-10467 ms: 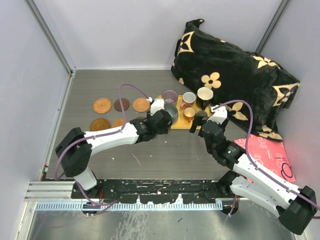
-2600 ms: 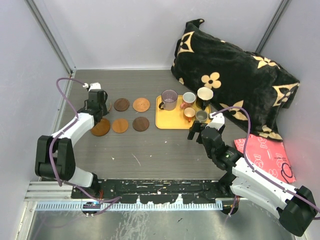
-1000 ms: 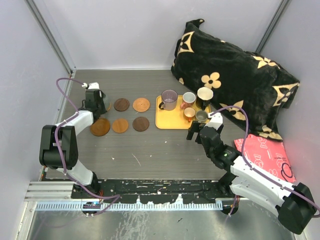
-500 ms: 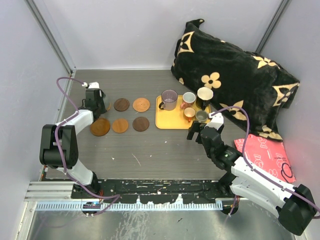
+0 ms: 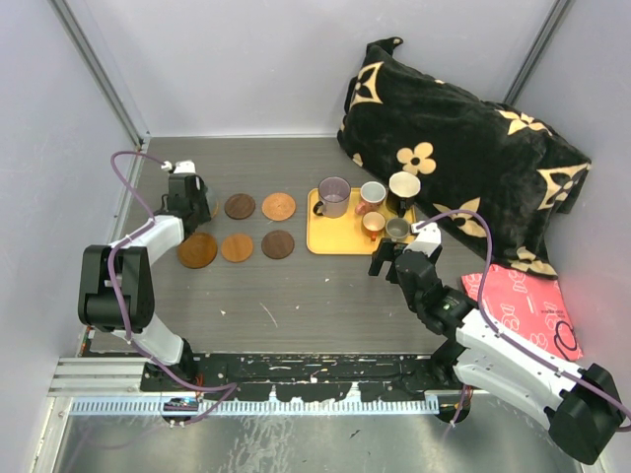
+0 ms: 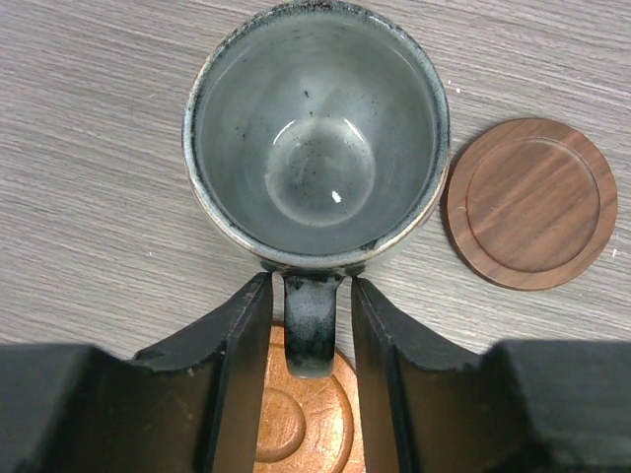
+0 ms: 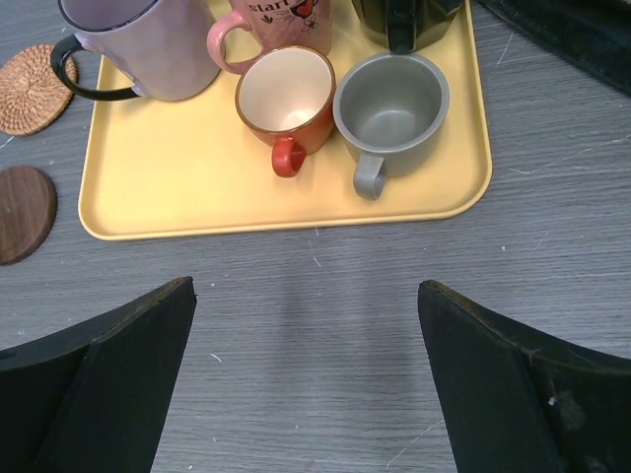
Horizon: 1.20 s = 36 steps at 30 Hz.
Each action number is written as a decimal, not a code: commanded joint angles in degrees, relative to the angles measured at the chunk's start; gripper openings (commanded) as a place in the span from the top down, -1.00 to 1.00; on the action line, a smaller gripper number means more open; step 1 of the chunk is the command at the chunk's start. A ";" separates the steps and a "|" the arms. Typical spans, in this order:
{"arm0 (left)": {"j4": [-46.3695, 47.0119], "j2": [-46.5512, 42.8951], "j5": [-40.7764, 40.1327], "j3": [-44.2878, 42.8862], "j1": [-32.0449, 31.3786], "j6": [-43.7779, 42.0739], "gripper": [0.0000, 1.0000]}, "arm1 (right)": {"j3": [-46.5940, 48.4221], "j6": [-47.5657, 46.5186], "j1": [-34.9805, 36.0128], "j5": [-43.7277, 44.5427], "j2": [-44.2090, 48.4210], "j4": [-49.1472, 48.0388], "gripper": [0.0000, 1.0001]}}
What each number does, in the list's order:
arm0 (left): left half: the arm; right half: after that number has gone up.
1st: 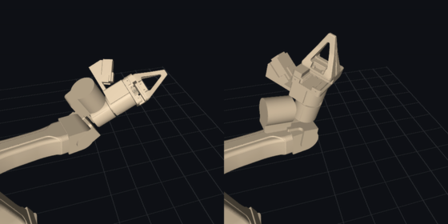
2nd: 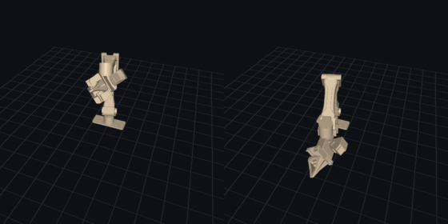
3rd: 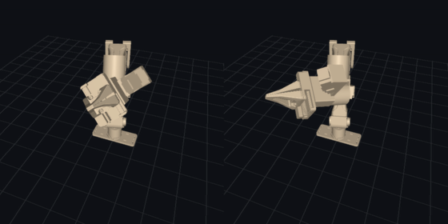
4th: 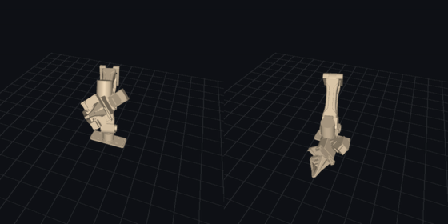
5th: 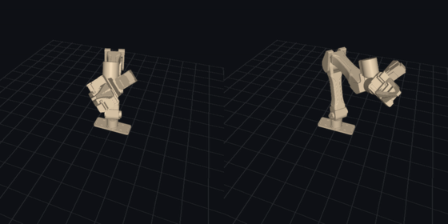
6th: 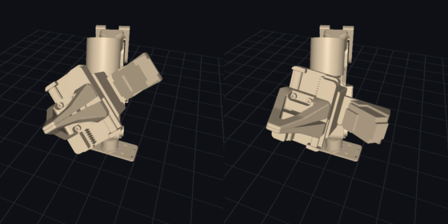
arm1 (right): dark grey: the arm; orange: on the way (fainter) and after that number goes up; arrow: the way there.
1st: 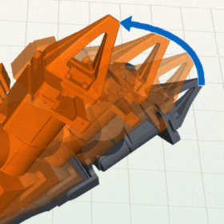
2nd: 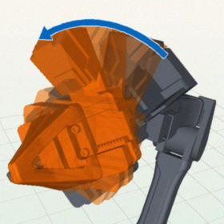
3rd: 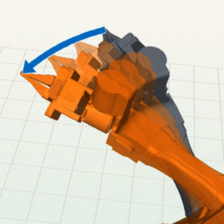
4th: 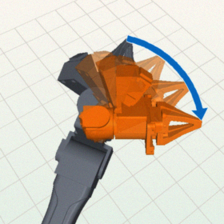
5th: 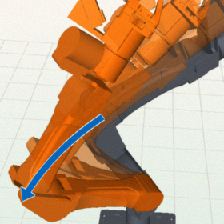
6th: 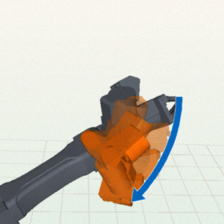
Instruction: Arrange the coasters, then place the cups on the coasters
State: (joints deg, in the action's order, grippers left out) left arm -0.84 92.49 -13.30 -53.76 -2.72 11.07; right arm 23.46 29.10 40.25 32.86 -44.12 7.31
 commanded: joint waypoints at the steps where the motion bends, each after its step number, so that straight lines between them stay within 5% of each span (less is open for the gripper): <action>1: 2.91 -1.26 -0.79 -2.67 0.26 0.04 0.16 | 0.13 0.65 -0.33 0.61 1.43 -2.21 -1.00; 21: -3.90 -15.17 1.92 -3.63 -1.96 5.37 -0.18 | -0.07 0.87 -0.33 0.40 5.45 -0.46 -1.00; 28: -4.13 -16.12 1.71 -4.55 -12.08 6.38 -0.16 | 0.33 1.03 -0.28 0.41 6.39 1.09 -1.00; 36: -3.29 -6.73 2.01 -11.52 -24.56 6.54 -0.16 | 1.05 1.03 -0.35 0.44 6.26 2.48 -1.00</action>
State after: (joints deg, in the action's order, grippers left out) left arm -5.82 81.36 -11.97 -60.36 -23.29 17.37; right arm 23.42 29.32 40.25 32.84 -38.33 10.11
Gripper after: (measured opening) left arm 0.580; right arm 0.999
